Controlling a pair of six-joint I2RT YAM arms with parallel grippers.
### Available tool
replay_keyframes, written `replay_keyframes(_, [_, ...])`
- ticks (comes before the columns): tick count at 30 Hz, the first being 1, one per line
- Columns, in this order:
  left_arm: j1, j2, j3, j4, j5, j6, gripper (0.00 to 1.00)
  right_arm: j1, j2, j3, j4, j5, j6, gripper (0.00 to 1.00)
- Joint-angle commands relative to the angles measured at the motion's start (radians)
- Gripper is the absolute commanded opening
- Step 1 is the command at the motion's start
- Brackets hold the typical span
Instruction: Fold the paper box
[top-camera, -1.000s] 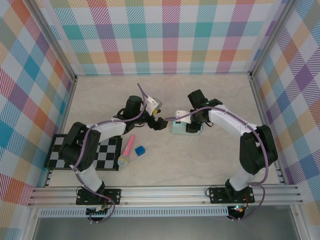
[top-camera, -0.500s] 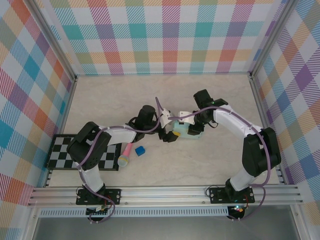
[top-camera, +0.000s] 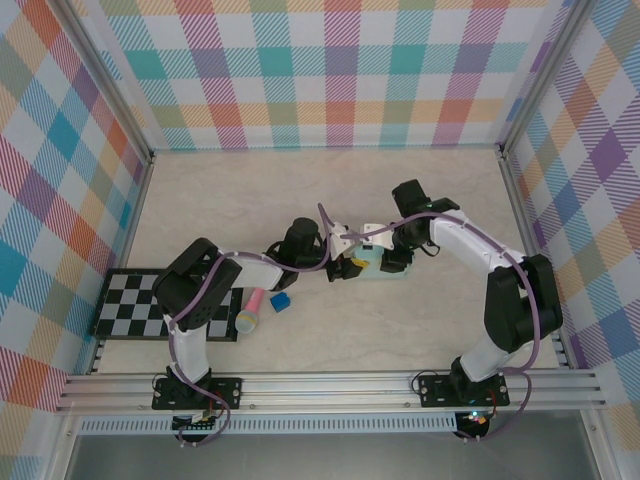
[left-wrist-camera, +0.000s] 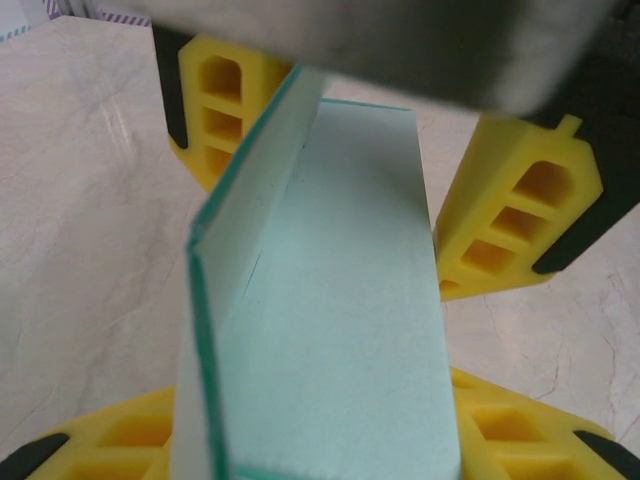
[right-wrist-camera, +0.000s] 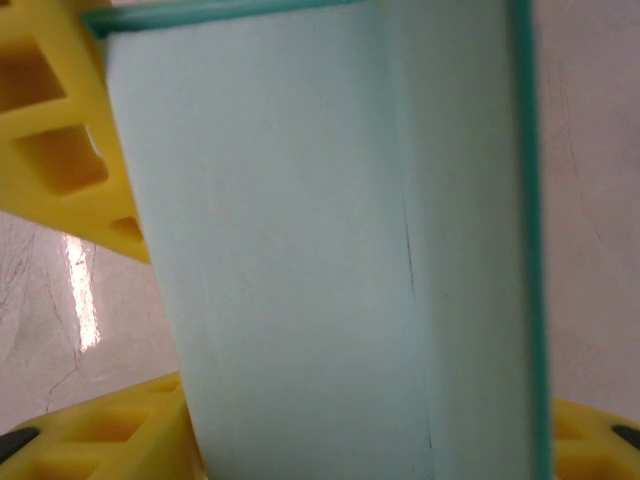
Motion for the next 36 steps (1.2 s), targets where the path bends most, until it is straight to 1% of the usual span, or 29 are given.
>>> replay_keyframes(1, [-0.022, 0.024, -0.014, 0.061, -0.019, -0.011, 0.37, -0.018, -0.059, -0.017, 0.047, -0.120, 0.078, 0.62])
replay_keyframes(5, [-0.022, 0.017, -0.018, 0.050, -0.042, 0.011, 0.36, -0.087, -0.160, -0.040, 0.087, -0.210, 0.234, 0.67])
replay_keyframes(8, [-0.023, 0.010, -0.002, -0.008, -0.039, 0.048, 0.35, -0.164, -0.269, -0.062, 0.093, -0.298, 0.386, 0.72])
replay_keyframes(11, [-0.023, 0.006, -0.004, -0.021, -0.041, 0.061, 0.35, -0.297, -0.308, -0.008, 0.027, -0.368, 0.617, 0.71])
replay_keyframes(13, [-0.023, 0.006, -0.003, -0.020, -0.041, 0.062, 0.34, -0.369, -0.291, 0.039, -0.038, -0.357, 0.762, 0.70])
replay_keyframes(15, [-0.024, 0.006, -0.001, -0.025, -0.042, 0.064, 0.34, -0.426, -0.263, 0.073, -0.104, -0.355, 0.851, 0.68])
replay_keyframes(17, [-0.024, 0.009, -0.001, -0.024, -0.045, 0.060, 0.34, -0.466, -0.229, 0.095, -0.142, -0.324, 0.941, 0.66])
replay_keyframes(19, [-0.023, 0.012, 0.002, -0.020, -0.045, 0.056, 0.34, -0.488, -0.181, 0.114, -0.168, -0.339, 1.002, 0.65])
replay_keyframes(22, [-0.023, 0.016, 0.000, -0.020, -0.049, 0.051, 0.34, -0.493, -0.100, 0.136, -0.204, -0.375, 1.122, 0.65])
replay_keyframes(23, [-0.024, 0.016, 0.000, -0.019, -0.054, 0.050, 0.33, -0.494, -0.067, 0.147, -0.224, -0.390, 1.153, 0.63])
replay_keyframes(26, [-0.022, 0.011, -0.001, -0.031, -0.058, 0.058, 0.33, -0.493, -0.013, 0.153, -0.252, -0.465, 1.182, 0.60])
replay_keyframes(29, [-0.022, 0.009, 0.000, -0.040, -0.059, 0.062, 0.33, -0.493, -0.030, 0.129, -0.215, -0.510, 1.199, 0.59])
replay_keyframes(31, [-0.022, 0.009, 0.001, -0.042, -0.060, 0.063, 0.33, -0.491, -0.030, 0.129, -0.219, -0.535, 1.191, 0.56])
replay_keyframes(33, [-0.021, 0.010, 0.003, -0.048, -0.057, 0.062, 0.33, -0.490, -0.027, 0.125, -0.219, -0.538, 1.183, 0.55])
replay_keyframes(36, [-0.021, 0.010, 0.006, -0.053, -0.049, 0.064, 0.33, -0.479, -0.022, 0.127, -0.228, -0.489, 1.145, 0.53])
